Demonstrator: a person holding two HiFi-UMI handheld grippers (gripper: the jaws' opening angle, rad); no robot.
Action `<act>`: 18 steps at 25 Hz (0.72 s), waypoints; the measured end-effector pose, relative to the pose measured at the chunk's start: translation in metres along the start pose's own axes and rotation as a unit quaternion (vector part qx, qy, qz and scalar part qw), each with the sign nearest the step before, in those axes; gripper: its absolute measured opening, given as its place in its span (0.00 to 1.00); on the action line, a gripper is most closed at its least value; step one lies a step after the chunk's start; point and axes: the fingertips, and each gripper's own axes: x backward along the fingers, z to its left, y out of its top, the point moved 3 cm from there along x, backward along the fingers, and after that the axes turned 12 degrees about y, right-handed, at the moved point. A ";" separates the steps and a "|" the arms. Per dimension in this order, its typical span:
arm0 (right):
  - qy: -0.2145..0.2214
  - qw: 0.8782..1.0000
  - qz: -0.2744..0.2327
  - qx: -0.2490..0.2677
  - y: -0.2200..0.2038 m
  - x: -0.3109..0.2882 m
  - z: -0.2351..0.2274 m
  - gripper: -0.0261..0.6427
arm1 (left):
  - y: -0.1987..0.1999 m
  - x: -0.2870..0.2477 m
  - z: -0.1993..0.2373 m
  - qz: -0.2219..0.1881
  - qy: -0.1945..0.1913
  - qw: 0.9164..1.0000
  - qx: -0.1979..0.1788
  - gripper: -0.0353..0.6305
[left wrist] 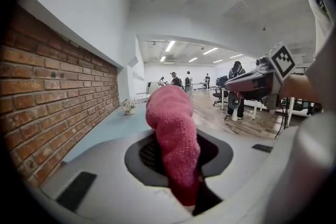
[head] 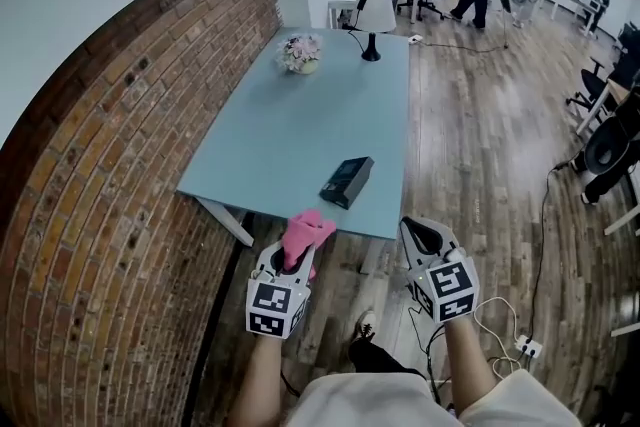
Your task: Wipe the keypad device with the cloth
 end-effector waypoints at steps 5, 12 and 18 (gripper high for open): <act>0.006 1.000 -0.019 0.024 0.019 0.045 0.057 0.06 | 0.012 0.070 -0.006 -0.035 0.005 0.999 0.002 0.25; -0.016 0.994 -0.067 0.081 0.068 0.110 0.113 0.06 | 0.047 0.147 -0.020 -0.105 -0.001 0.994 0.007 0.25; -0.016 0.994 -0.068 0.081 0.075 0.137 0.135 0.06 | 0.067 0.189 -0.034 -0.141 -0.013 0.990 0.003 0.25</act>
